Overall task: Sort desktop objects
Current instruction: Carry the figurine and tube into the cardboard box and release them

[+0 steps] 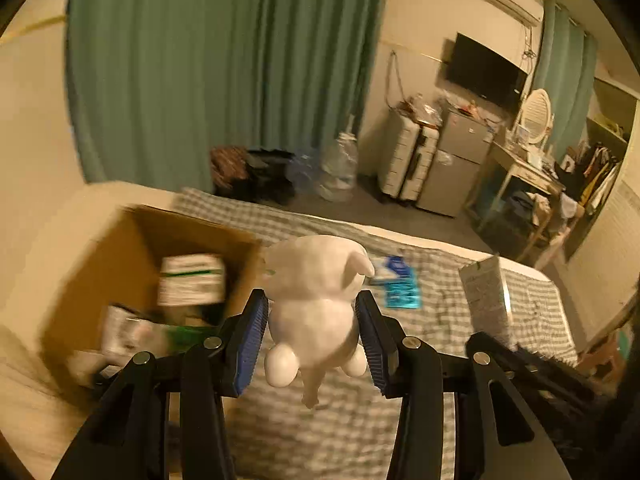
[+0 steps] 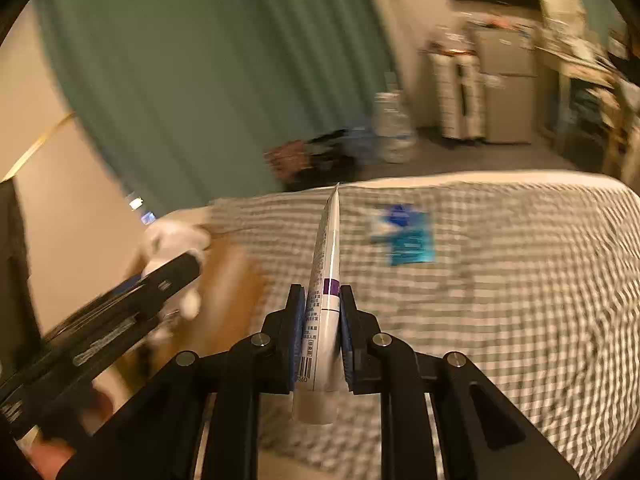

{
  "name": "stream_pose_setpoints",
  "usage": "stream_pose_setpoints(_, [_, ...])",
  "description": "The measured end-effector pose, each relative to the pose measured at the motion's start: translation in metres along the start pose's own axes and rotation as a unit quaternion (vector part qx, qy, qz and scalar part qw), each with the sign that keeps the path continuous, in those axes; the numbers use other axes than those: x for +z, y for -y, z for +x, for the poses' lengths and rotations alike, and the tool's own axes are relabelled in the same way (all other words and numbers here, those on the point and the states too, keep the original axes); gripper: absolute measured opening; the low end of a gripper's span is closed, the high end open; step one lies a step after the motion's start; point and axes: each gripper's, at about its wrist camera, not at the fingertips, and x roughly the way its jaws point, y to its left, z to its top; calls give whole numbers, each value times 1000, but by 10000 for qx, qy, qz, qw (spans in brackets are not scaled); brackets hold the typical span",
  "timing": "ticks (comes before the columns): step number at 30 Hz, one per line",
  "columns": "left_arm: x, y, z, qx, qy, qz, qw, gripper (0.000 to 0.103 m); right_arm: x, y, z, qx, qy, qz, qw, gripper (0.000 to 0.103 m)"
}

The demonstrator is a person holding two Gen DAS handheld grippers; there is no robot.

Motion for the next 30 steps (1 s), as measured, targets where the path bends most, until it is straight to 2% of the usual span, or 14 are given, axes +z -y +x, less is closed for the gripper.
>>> stream_pose_setpoints(3, [-13,-48,-20,593,52,166,9981,46,-6,-57,1,480,-63,-369,9981,16])
stream_pose_setpoints(4, [-21,-67,-18,735,-76,187,9971,46,-9,-77,8,645,-131,-440,9969,16])
stream_pose_setpoints(9, [-41,-124,7,751,-563,-349,9950,46,-18,-130,55,959,-460,-481,9932,16])
stream_pose_setpoints(13, [-41,-145,19,729,-430,-609,9946,47,-6,-146,94,1272,-702,-196,9892,16])
stream_pose_setpoints(14, [-41,-146,22,720,-425,-610,9946,50,-1,-149,102,1345,-698,-203,9882,18])
stream_pose_setpoints(16, [-42,-148,30,624,-470,-636,9949,67,10,-152,108,1406,-496,-234,9885,21])
stream_pose_setpoints(17, [-44,-148,34,668,-496,-664,9943,87,13,-152,104,1430,-375,-258,9887,43])
stream_pose_setpoints(18, [-44,-150,37,825,-478,-668,9932,100,20,-151,101,1372,-200,-283,9899,57])
stream_pose_setpoints(19, [-44,-150,38,1048,-426,-662,9914,103,23,-146,96,1213,65,-285,9922,76])
stream_pose_setpoints(21, [-42,-147,41,1323,-360,-624,9886,103,30,-130,81,923,539,-271,9939,77])
stream_pose_setpoints(23, [-42,-146,40,1253,-324,-703,9891,103,34,-110,72,661,647,-323,9952,77])
stream_pose_setpoints(25, [-41,-141,35,1118,-258,-769,9904,103,30,-79,60,149,785,-389,9960,77])
stream_pose_setpoints(28, [-37,-119,24,963,-14,-676,9931,103,14,-30,49,-637,729,-497,9941,77])
stream_pose_setpoints(30, [-37,-91,17,815,106,-485,9954,103,-4,10,47,-1141,681,-441,9902,78])
